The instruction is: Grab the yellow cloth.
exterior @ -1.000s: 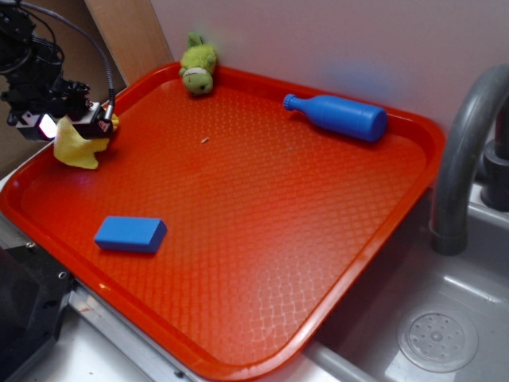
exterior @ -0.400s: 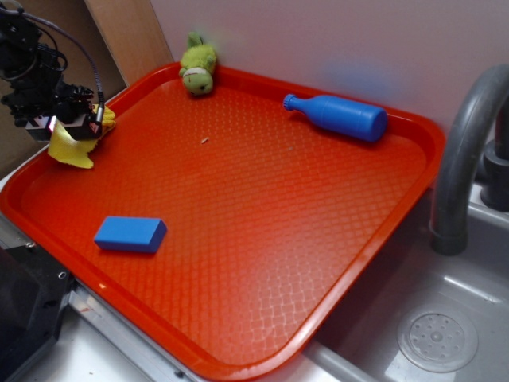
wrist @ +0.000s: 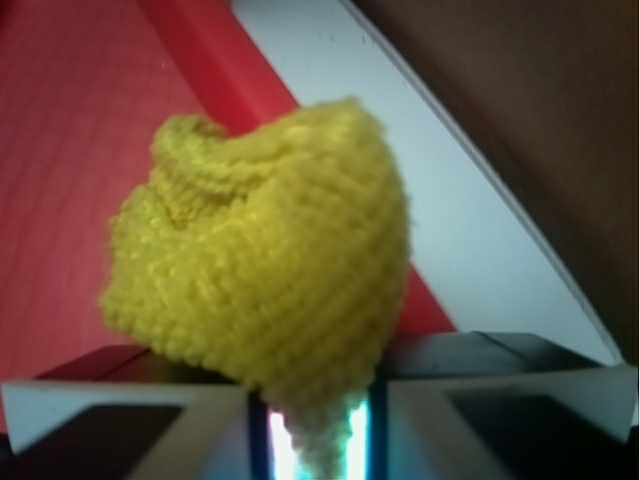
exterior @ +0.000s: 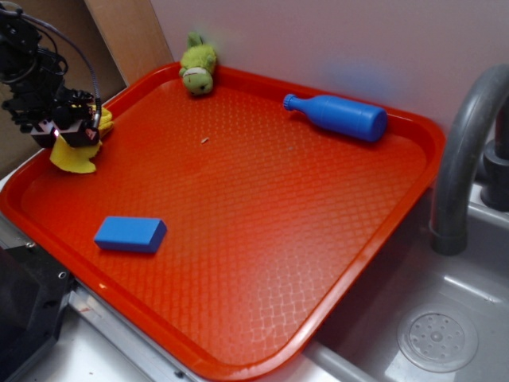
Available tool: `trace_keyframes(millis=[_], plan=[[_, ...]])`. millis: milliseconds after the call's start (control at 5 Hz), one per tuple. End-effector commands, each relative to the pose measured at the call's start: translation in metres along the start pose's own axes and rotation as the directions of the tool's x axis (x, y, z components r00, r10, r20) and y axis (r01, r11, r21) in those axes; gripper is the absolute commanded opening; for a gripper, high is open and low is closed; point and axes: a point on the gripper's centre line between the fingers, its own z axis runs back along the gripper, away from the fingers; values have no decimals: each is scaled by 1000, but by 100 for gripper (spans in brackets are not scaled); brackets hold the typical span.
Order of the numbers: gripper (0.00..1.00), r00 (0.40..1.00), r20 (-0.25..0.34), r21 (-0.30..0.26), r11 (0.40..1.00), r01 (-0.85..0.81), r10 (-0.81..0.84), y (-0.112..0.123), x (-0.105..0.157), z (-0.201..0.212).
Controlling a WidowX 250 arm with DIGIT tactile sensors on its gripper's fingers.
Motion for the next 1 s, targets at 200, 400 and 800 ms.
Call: trace_keyframes(millis=[200, 400, 800], plan=[[0, 777, 45, -147, 765, 627, -628, -94, -40, 171], [0, 726, -2, -144, 719, 680, -688, -130, -27, 206], [0, 761, -33, -135, 758, 638, -647, -134, -29, 196]])
